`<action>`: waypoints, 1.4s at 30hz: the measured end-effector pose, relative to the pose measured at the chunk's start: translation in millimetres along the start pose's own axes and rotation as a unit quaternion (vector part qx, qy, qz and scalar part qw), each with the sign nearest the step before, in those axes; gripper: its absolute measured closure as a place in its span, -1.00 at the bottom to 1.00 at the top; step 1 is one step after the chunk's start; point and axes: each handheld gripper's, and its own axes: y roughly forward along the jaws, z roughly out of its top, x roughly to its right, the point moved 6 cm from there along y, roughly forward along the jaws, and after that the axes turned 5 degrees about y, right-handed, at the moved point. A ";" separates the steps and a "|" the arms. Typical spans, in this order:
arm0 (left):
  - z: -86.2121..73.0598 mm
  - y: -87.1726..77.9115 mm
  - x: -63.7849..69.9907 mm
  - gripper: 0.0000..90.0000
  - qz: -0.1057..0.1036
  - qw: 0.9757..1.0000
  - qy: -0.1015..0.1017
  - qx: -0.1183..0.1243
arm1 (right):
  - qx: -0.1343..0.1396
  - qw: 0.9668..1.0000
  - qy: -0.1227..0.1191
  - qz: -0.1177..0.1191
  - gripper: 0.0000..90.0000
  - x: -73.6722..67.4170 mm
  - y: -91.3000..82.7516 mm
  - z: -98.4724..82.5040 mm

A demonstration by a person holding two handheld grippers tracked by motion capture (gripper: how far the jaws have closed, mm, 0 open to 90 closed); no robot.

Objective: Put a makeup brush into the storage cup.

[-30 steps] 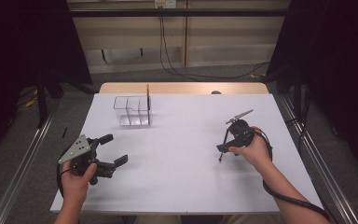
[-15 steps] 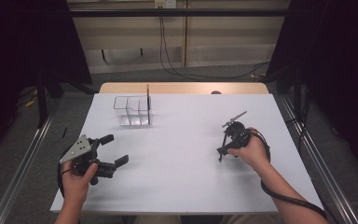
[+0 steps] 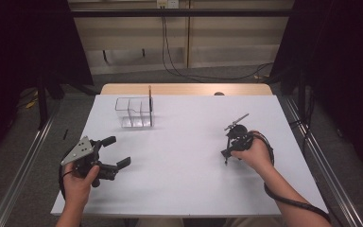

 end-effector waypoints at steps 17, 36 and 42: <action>0.3 0.4 0.0 -0.98 -0.001 1.000 0.001 0.000 | -0.041 0.999 0.017 0.019 0.87 -3.2 -5.7 -1.3; -1.1 4.3 1.3 -0.98 -0.006 1.000 0.002 -0.006 | -0.105 0.994 -0.018 0.014 0.84 -5.4 -1.4 9.1; -1.0 5.5 1.7 -0.98 -0.009 1.000 0.002 -0.007 | -0.114 0.993 -0.006 0.028 0.85 -3.5 -0.8 10.1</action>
